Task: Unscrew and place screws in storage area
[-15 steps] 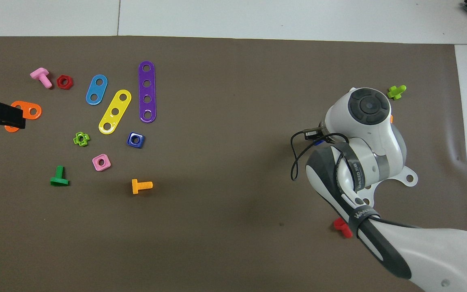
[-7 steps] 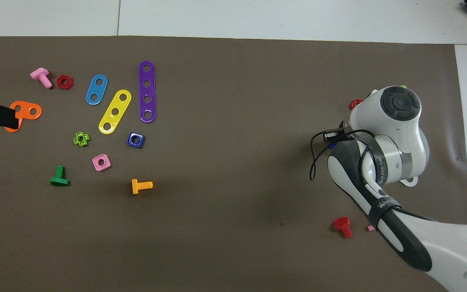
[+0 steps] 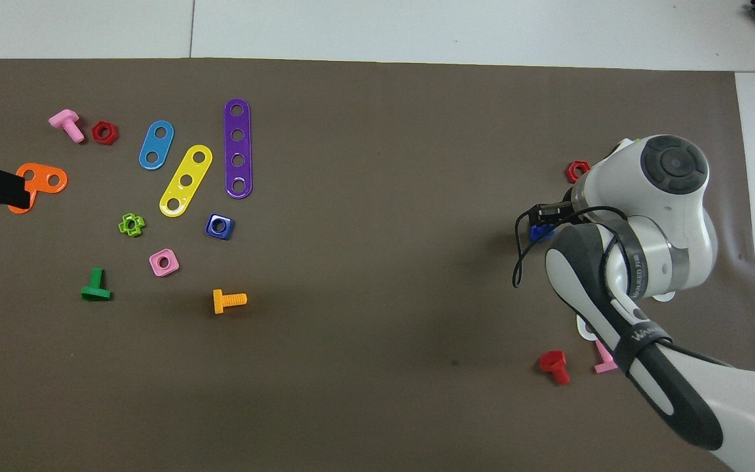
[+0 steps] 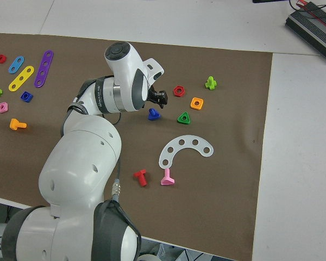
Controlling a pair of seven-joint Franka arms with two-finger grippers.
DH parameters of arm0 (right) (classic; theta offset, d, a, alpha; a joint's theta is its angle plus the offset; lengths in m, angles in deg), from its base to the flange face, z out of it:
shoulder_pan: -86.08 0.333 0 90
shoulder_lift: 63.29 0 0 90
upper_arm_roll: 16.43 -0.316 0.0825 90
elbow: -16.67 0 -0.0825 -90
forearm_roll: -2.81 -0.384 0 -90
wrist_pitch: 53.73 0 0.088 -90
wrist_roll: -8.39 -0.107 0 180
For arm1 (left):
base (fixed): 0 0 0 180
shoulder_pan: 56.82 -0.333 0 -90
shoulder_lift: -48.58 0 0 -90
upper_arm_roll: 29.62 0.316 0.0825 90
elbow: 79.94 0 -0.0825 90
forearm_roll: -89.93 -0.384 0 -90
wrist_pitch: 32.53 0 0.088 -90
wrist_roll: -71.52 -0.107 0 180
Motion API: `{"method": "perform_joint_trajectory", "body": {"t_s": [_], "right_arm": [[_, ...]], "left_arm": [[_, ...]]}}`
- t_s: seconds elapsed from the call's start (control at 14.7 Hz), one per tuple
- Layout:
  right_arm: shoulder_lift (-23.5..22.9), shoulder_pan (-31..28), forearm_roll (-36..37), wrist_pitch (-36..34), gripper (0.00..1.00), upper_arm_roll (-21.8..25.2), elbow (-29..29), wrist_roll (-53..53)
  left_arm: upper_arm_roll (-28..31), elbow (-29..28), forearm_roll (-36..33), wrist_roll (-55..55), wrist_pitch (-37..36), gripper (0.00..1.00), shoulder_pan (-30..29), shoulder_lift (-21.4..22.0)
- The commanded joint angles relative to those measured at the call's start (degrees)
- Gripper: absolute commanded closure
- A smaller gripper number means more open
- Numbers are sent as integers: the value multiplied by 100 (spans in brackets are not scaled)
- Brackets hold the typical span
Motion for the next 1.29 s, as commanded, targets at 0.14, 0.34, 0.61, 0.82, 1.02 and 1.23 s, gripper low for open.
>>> {"method": "perform_joint_trajectory", "body": {"t_s": [0.14, 0.34, 0.61, 0.82, 1.02, 1.23], "right_arm": [[671, -129, -194, -743, 2, -27, -333, 91], [1015, -155, -194, -1128, 2, 17, -578, 29], [1033, -146, -185, -2165, 1, -10, -1518, -111], [1051, -138, -185, -2798, 2, -36, -2107, -111], [972, -164, -203, -3344, 1, -36, -2635, -103], [1190, -190, -203, -3905, 1, -27, -2523, -102]], "left_arm": [[-13, -121, -6, 64, -42, 0, -10, 128], [-13, -121, -6, 64, -42, 0, -10, 128], [-13, -121, -6, 64, -34, 0, -10, 128], [-13, -121, -6, 64, -42, 0, -10, 128], [-13, -121, -6, 64, -42, 0, -10, 128], [-13, -121, -6, 64, -34, 0, -10, 128]]}}
